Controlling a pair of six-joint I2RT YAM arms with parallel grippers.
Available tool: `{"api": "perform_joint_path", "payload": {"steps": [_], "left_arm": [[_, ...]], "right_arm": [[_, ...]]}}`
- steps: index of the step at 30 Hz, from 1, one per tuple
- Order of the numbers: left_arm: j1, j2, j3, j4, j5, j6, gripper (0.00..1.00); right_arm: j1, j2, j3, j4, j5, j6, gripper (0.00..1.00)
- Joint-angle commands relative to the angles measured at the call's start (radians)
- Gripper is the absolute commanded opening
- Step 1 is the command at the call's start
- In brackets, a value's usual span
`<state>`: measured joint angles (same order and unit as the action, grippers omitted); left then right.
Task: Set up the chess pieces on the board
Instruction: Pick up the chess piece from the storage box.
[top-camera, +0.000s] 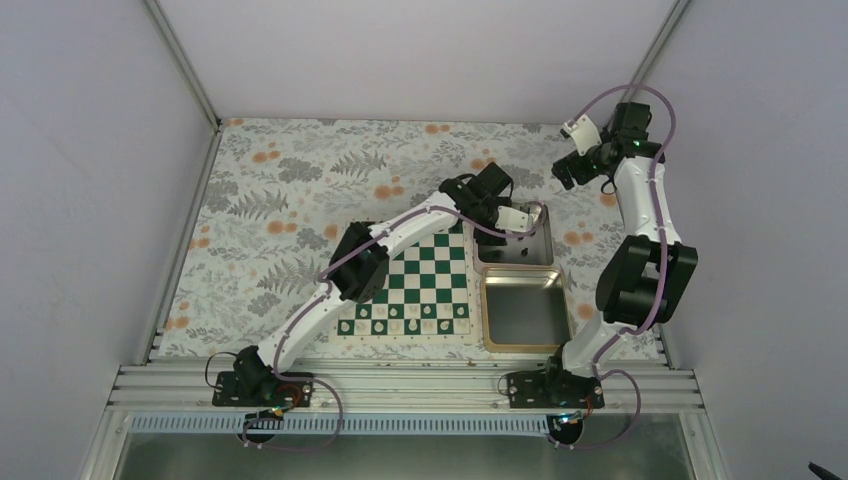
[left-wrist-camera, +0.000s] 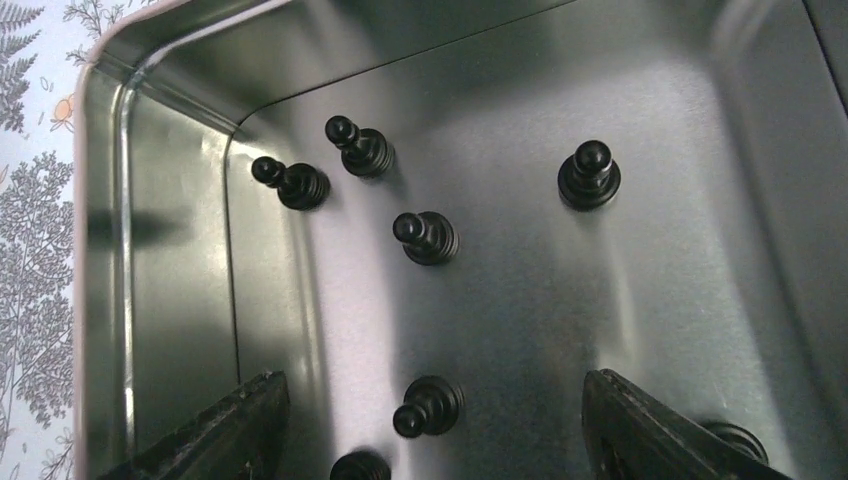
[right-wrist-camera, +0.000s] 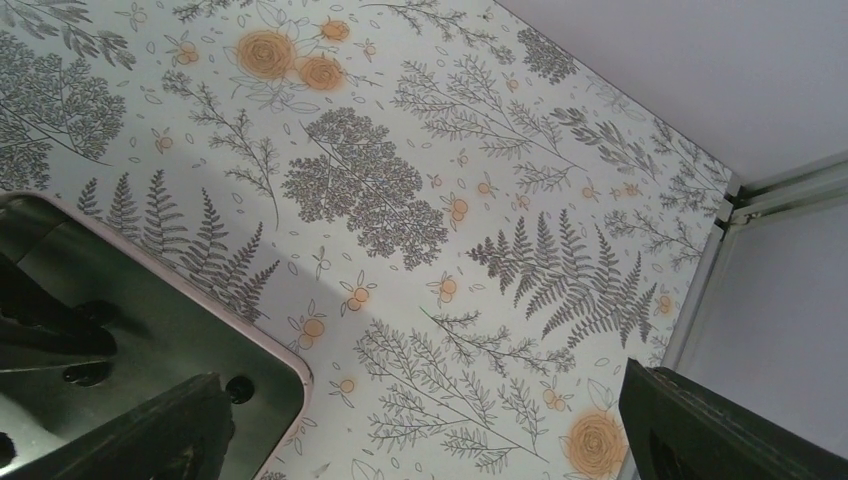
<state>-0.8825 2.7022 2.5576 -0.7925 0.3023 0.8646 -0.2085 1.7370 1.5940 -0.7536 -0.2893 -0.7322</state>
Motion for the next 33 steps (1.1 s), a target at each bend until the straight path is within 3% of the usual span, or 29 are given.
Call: {"api": "perform_joint_path", "payload": {"steps": [1, 10, 33], "left_arm": [[-0.018, 0.032, 0.012, 0.023, -0.017, 0.017, 0.73], [-0.038, 0.039, 0.029, 0.006, -0.039, 0.031, 0.65], [-0.058, 0.032, 0.034, 0.125, -0.047, 0.036, 0.63]], "right_arm": [[0.011, -0.014, 0.015, -0.009, -0.041, 0.008, 1.00], [0.013, -0.022, 0.010, -0.015, -0.053, -0.002, 1.00], [0.016, -0.020, 0.011, -0.024, -0.061, -0.009, 1.00]]}}
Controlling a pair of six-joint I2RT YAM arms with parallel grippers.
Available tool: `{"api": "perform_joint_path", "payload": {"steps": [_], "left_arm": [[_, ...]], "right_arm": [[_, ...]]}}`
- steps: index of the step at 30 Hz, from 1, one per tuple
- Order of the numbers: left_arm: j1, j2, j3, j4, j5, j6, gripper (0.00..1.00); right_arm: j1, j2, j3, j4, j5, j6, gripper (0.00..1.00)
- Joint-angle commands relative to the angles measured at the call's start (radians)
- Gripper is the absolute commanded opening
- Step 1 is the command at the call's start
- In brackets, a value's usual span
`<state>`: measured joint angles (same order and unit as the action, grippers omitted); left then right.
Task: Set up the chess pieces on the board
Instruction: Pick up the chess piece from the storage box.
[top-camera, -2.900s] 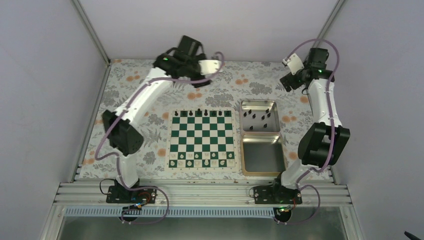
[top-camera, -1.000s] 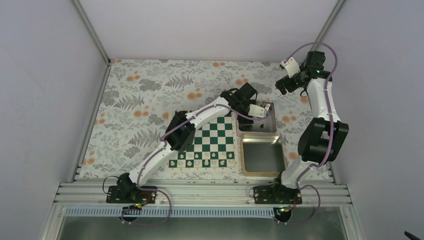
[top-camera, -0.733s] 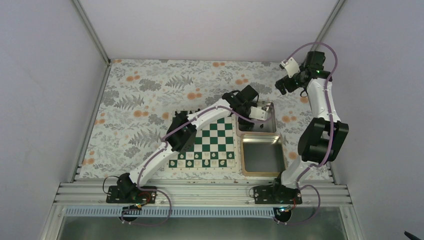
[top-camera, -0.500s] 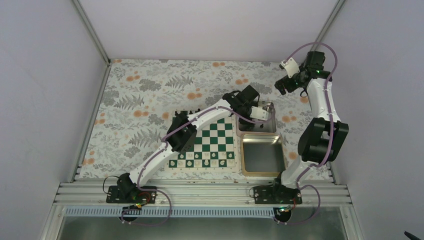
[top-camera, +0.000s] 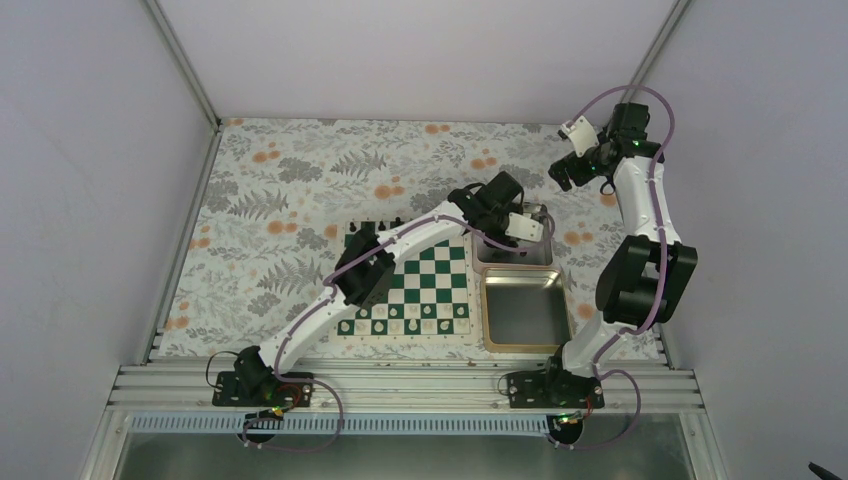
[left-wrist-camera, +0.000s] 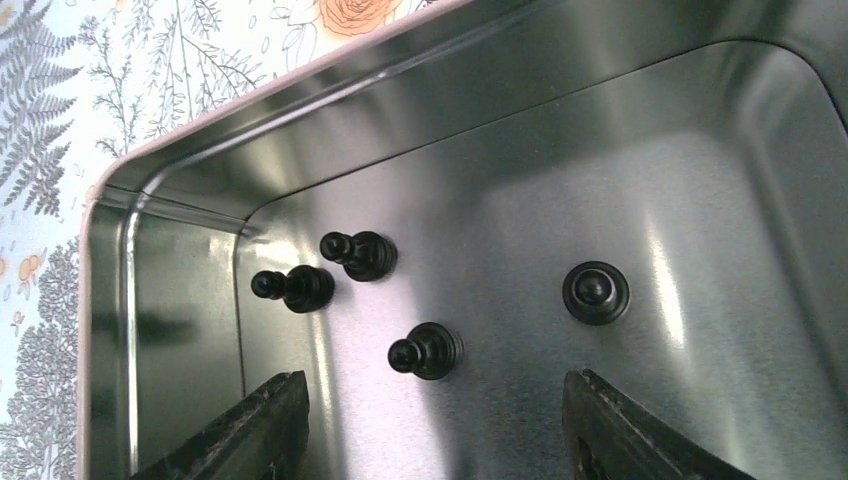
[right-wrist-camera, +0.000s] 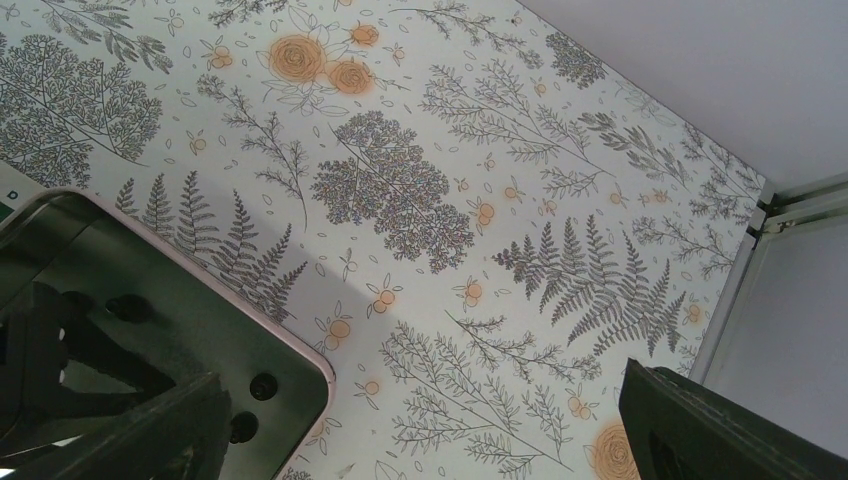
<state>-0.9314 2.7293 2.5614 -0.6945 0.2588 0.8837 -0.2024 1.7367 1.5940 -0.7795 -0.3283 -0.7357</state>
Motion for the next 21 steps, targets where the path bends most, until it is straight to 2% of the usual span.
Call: {"api": "perform_joint_path", "payload": {"steps": [1, 3, 7, 12, 15, 21], "left_arm": [[-0.009, 0.004, 0.037, 0.028, -0.013, 0.011, 0.63], [-0.006, -0.010, 0.039, 0.027, -0.027, 0.000, 0.63], [0.007, -0.071, 0.025, 0.024, -0.060, -0.007, 0.70], [0.020, -0.203, 0.029, -0.038, -0.109, 0.007, 0.75], [0.043, -0.301, 0.010, -0.059, -0.135, 0.008, 0.82], [0.159, -0.472, -0.030, -0.127, -0.157, -0.032, 0.87]], "right_arm": [[0.010, -0.019, 0.011, 0.002, -0.022, -0.005, 1.00], [0.011, -0.020, 0.012, 0.003, -0.022, -0.004, 1.00], [0.011, -0.023, 0.008, 0.007, -0.012, -0.009, 1.00], [0.010, -0.035, 0.015, -0.032, -0.004, -0.058, 1.00], [0.010, -0.029, 0.033, -0.109, -0.024, -0.149, 1.00], [0.036, -0.026, 0.001, -0.282, -0.060, -0.360, 1.00]]}}
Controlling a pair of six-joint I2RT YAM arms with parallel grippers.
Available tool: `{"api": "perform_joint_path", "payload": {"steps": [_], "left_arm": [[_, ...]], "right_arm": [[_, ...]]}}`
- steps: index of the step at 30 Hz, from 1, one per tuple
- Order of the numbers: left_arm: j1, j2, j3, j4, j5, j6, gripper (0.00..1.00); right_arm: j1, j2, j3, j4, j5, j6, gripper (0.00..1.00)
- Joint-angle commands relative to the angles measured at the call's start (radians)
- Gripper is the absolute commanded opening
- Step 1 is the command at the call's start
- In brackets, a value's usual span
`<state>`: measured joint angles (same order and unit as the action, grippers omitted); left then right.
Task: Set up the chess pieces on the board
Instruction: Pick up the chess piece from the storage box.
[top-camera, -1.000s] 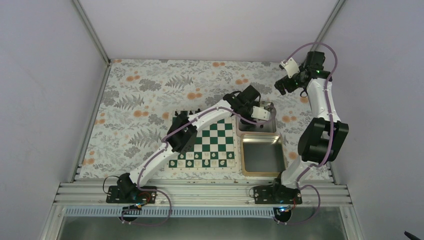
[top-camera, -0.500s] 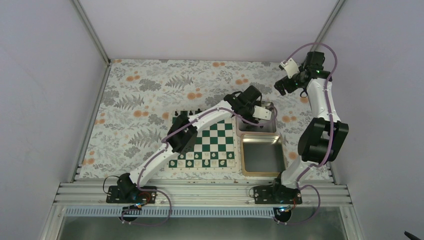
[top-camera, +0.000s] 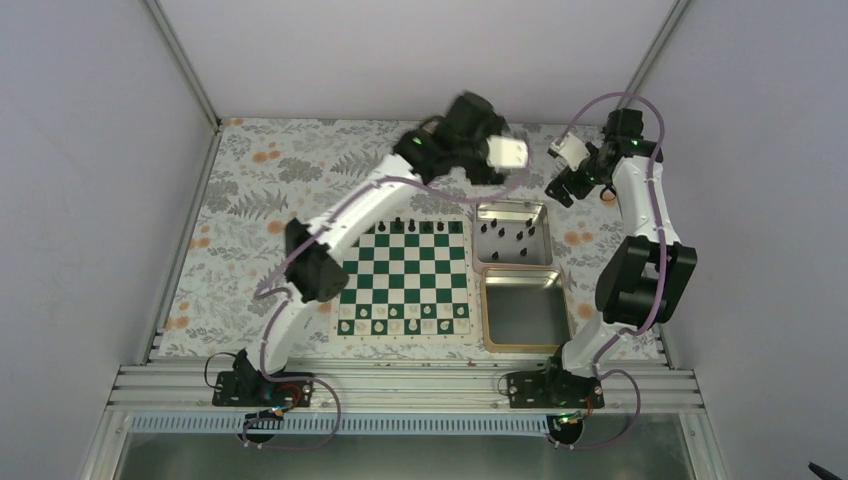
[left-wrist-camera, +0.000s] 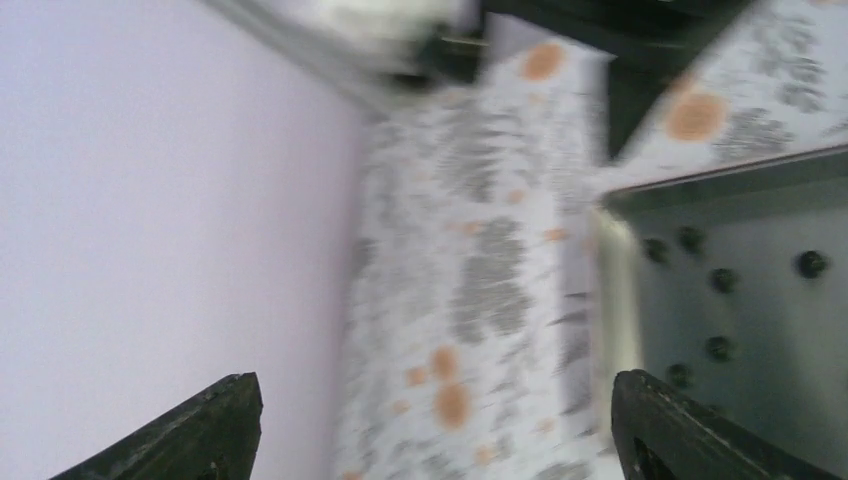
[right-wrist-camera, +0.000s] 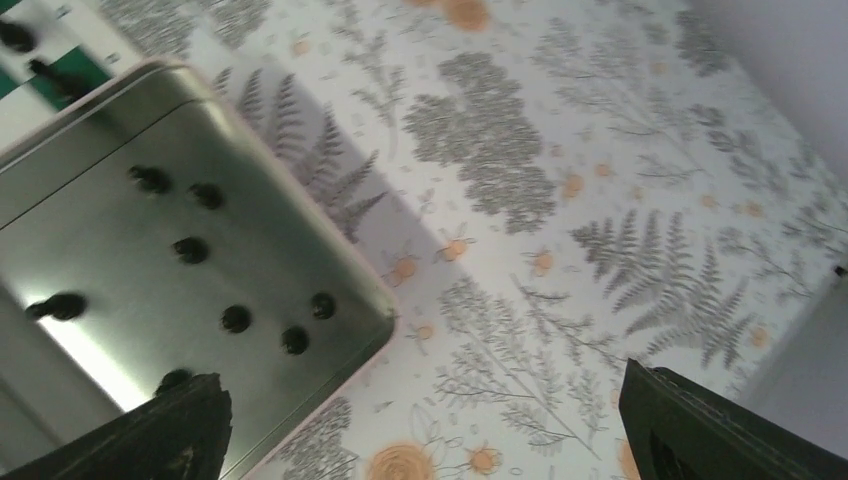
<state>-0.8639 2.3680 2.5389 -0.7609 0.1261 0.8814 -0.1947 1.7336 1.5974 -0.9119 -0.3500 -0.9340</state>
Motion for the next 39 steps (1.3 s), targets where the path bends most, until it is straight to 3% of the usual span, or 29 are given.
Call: {"api": "perform_joint_path", "payload": {"steps": [1, 5, 9, 19, 30, 39], "left_arm": [[0.124, -0.130, -0.007, -0.081, -0.016, -0.043, 0.89], [0.278, -0.202, -0.037, -0.152, 0.025, -0.106, 1.00], [0.413, -0.279, -0.147, -0.148, 0.045, -0.155, 1.00], [0.637, -0.490, -0.536, 0.111, 0.041, -0.229, 1.00], [0.765, -0.385, -0.486, 0.205, 0.051, -0.350, 1.00], [0.782, -0.333, -0.445, 0.198, 0.063, -0.358, 1.00]], "right_arm": [[0.037, -0.015, 0.005, -0.182, -0.033, -0.182, 1.00], [0.081, 0.003, -0.005, -0.276, 0.006, -0.250, 1.00], [0.152, -0.007, -0.051, -0.283, 0.009, -0.272, 0.99], [0.331, 0.178, -0.012, -0.216, -0.027, -0.202, 0.93], [0.405, 0.361, 0.091, -0.170, 0.002, -0.200, 0.92], [0.405, 0.434, 0.150, -0.174, 0.057, -0.179, 0.79]]}}
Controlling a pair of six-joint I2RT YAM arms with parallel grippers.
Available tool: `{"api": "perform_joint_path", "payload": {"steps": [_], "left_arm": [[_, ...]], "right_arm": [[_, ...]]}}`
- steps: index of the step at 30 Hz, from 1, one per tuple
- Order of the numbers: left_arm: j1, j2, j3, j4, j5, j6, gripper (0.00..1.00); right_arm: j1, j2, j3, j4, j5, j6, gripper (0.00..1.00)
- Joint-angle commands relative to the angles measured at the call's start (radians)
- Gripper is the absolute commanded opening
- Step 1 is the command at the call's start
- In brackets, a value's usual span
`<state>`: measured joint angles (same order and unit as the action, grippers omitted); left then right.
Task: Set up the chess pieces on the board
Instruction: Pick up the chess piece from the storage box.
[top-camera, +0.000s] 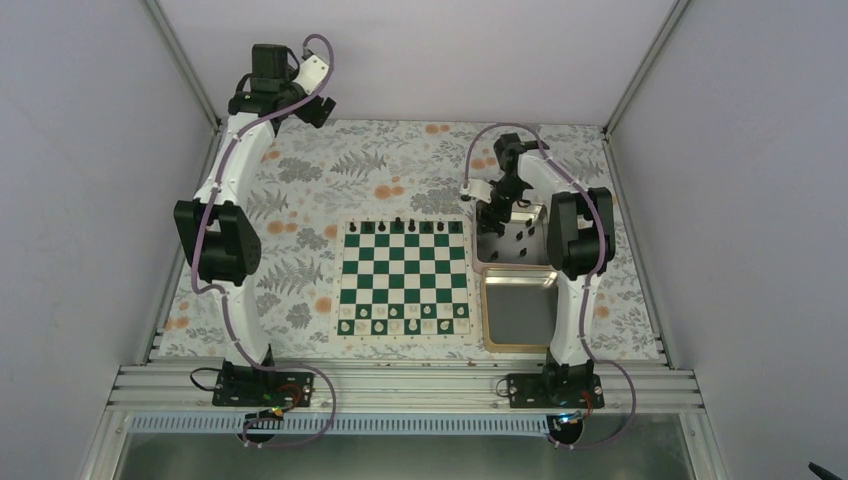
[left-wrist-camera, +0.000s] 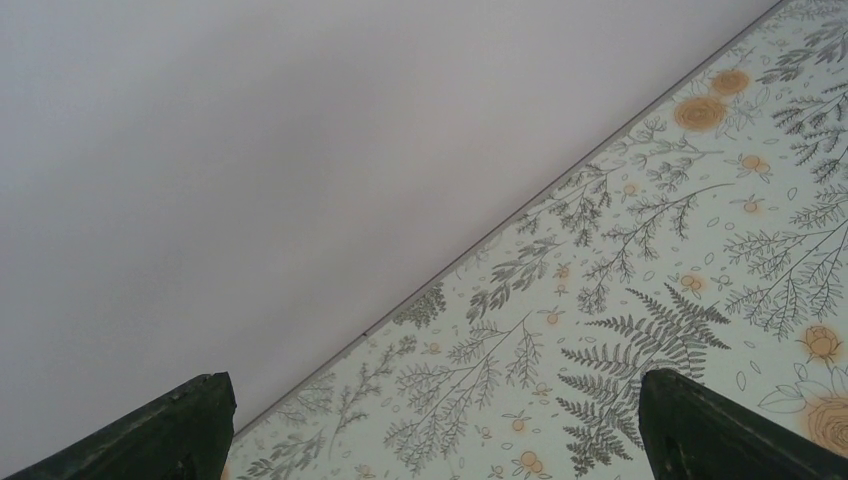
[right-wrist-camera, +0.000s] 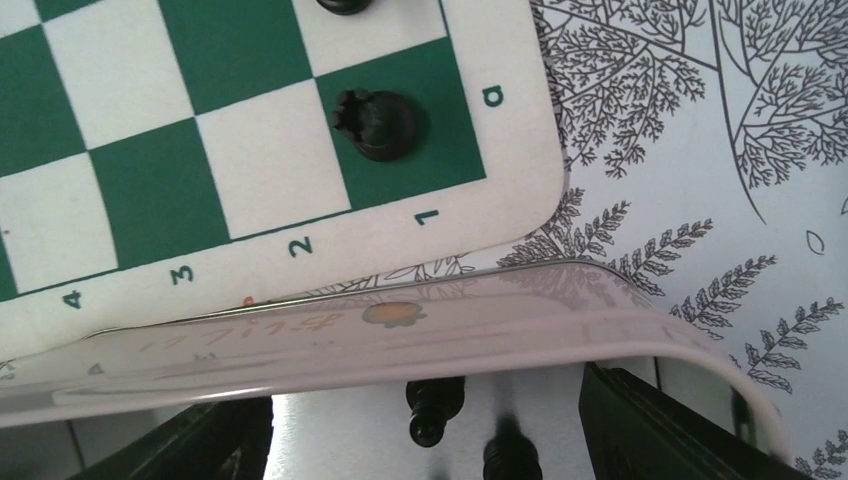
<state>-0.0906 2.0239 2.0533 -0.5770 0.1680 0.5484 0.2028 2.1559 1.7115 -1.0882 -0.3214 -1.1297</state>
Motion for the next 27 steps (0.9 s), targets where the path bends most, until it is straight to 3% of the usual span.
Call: {"api": "perform_joint_path", "payload": {"steps": [1, 5, 11, 27], "left_arm": [[0.010, 0.012, 0.040, 0.015, 0.021, -0.025, 1.00], [0.015, 0.009, 0.029, 0.017, 0.031, -0.033, 1.00], [0.018, -0.006, 0.001, 0.026, 0.049, -0.036, 1.00], [0.020, -0.020, -0.035, 0.038, 0.087, -0.053, 1.00]], "right_arm": [[0.008, 0.010, 0.038, 0.002, 0.030, 0.018, 0.78], [0.010, 0.013, 0.044, 0.003, 0.043, 0.015, 0.71], [0.010, 0.026, 0.058, -0.014, 0.074, 0.022, 0.52], [0.017, 0.026, 0.017, 0.004, 0.069, 0.029, 0.43]]}}
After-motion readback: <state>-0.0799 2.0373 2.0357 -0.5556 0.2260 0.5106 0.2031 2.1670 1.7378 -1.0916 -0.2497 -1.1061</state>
